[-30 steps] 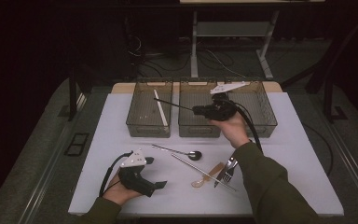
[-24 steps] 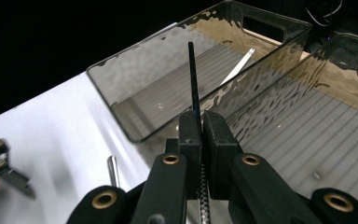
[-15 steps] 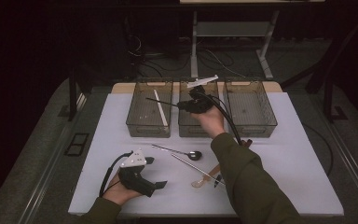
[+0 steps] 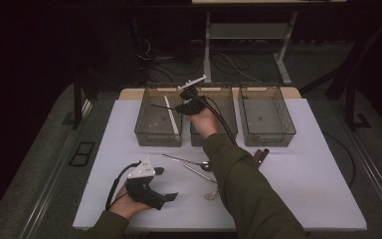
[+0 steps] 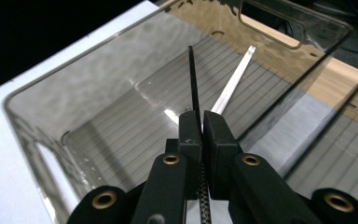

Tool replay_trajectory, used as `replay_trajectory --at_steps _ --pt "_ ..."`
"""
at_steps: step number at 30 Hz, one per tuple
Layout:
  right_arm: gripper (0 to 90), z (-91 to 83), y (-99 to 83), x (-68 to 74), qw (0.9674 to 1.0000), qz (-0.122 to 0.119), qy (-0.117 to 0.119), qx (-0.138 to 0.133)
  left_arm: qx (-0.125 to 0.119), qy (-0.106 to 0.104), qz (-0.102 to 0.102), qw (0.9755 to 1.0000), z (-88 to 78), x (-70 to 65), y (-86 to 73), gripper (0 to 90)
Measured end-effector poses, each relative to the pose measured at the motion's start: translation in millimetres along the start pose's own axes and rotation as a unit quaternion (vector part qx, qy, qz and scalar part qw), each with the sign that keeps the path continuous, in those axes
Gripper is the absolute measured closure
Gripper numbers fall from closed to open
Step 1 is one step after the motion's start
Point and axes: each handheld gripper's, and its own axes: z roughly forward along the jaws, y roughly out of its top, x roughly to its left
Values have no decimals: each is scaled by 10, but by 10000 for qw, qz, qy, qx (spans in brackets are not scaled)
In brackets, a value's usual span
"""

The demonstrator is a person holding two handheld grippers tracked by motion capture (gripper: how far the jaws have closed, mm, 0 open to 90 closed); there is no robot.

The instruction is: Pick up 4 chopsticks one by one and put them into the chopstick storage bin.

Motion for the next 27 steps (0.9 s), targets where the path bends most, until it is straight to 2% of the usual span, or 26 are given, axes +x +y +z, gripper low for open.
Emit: replay_trajectory --at_steps 2,7,9,10,11,12,13,14,17,22,25,27 --pt "864 68 27 10 9999 55 -90 65 -12 -7 5 10000 -1 -1 0 0" --pt "860 201 67 22 9998 138 -59 91 -30 -14 2 10000 -6 0 -1 0" --pt "846 241 84 48 9998 102 -80 166 -32 -24 7 10000 -6 4 0 0" --pt "820 256 86 56 9998 95 -48 194 -35 -30 5 10000 -7 3 1 0" --pt "720 265 86 64 9998 93 -1 185 -36 -36 12 10000 -7 4 1 0" --pt "720 265 86 64 9998 93 -1 185 -35 -35 14 10000 -6 4 0 0" --pt "663 265 85 74 9998 89 10 172 -34 -38 14 10000 -4 5 0 0" --pt "601 244 82 90 9998 78 42 180 -31 -38 5 10000 -3 5 0 0" --pt "545 170 83 99 9999 29 106 133 -27 -33 18 10000 -4 2 1 0" --pt "484 21 73 99 9996 39 263 -78 -10 -19 36 10000 -3 3 1 0" --pt "450 -121 18 95 9984 -6 515 -225 -1 -14 42 10000 -5 2 0 0" --pt "438 -153 0 90 9980 8 583 -237 1 -13 45 10000 -3 3 0 0"
